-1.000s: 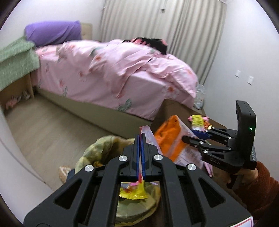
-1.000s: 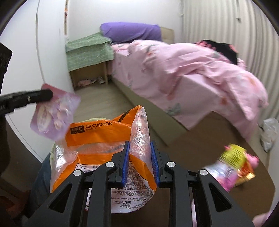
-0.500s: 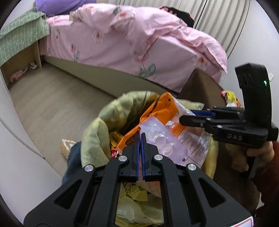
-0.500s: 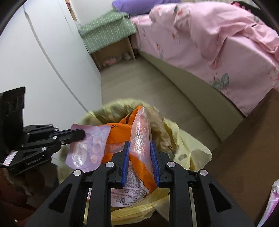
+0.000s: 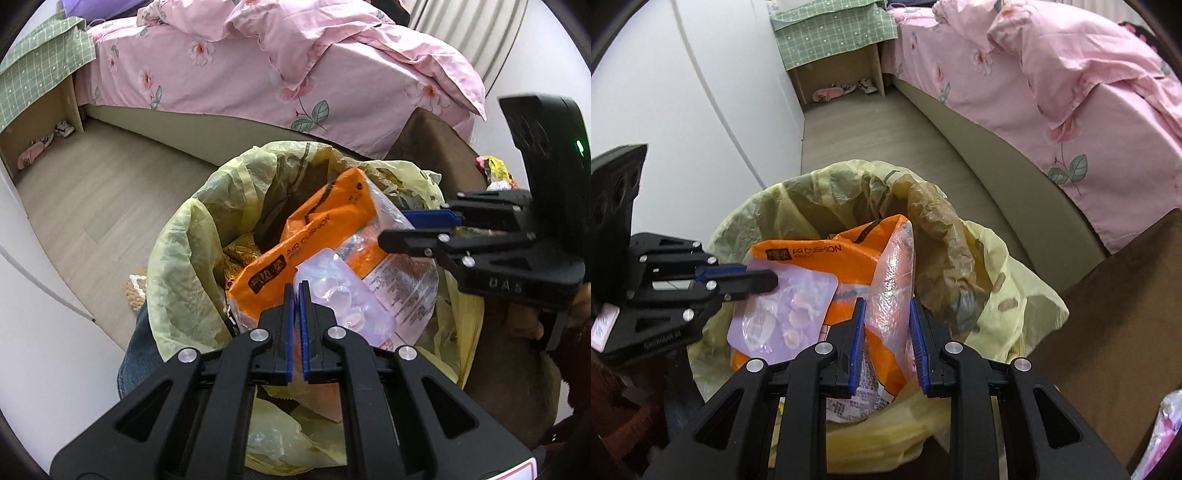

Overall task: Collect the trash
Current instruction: 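Carry the orange bag and clear package over the yellow bag and open both grippers, then grasp the pink Kleenex tissue pack with the left gripper while the right gripper grasps the red snack bag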

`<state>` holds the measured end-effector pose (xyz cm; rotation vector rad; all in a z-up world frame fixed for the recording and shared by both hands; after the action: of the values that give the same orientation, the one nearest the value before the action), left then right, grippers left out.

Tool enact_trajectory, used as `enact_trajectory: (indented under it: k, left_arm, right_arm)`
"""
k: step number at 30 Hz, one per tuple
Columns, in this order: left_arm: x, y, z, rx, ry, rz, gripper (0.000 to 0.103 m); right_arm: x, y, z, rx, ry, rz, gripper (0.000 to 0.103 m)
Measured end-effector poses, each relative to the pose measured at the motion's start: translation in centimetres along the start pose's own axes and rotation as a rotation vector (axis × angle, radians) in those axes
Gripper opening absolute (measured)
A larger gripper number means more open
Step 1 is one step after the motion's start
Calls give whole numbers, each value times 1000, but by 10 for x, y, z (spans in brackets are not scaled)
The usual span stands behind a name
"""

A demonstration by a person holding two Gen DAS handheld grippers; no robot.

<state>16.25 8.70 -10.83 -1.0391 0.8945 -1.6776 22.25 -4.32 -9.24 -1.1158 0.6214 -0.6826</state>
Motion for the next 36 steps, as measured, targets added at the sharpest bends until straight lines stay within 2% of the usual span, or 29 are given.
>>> enact_trajectory:
  k: [5, 7, 8, 9, 11, 15, 17, 21, 26, 28, 32, 36]
  left_arm:
    - [-7, -13, 3, -3, -53, -45, 6]
    - [-10, -21, 4, 1, -76, -75, 10]
    - [-11, -27, 5, 8, -87, -89, 16]
    - [-11, -31, 6, 16, -92, -91, 23]
    - [-10, -41, 8, 41, -106, -77, 29]
    - [-1, -58, 14, 90, -117, -65, 32]
    - [11, -67, 17, 127, -97, -66, 33]
    - [43, -70, 25, 164, -37, -120, 33]
    - [102, -54, 38, 159, 82, -176, 33]
    - [128, -44, 44, 147, 136, -204, 33]
    - [183, -24, 60, 140, 250, -268, 33]
    - [234, 0, 86, 108, 364, -346, 40]
  right_arm:
    - [-1, -14, -11, 42, 18, 4, 37]
    - [1, -23, -17, 71, 29, 0, 44]
    - [3, -29, -19, 89, 35, -3, 45]
    - [4, -37, -24, 112, 42, -9, 46]
    - [9, -51, -31, 151, 59, -35, 48]
    - [22, -83, -54, 236, 105, -92, 48]
    - [30, -98, -68, 278, 130, -110, 58]
    - [48, -126, -104, 336, 139, -144, 68]
    - [65, -150, -151, 340, 174, -239, 69]
    - [80, -156, -171, 337, 218, -301, 69]
    - [112, -164, -204, 335, 348, -367, 69]
    - [143, -167, -232, 336, 460, -430, 69]
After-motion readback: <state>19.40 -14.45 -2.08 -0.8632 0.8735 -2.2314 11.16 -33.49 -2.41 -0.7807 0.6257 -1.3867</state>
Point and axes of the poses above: each gripper's, at about its wrist camera, not at the fingertips, and y roughly the way its jaws point, x to its right, z to its top, the point moved 1 cm from there along y, roughly the way its jaws point, and after that the axes turned 13 degrees about -x, right-handed, at the moved point
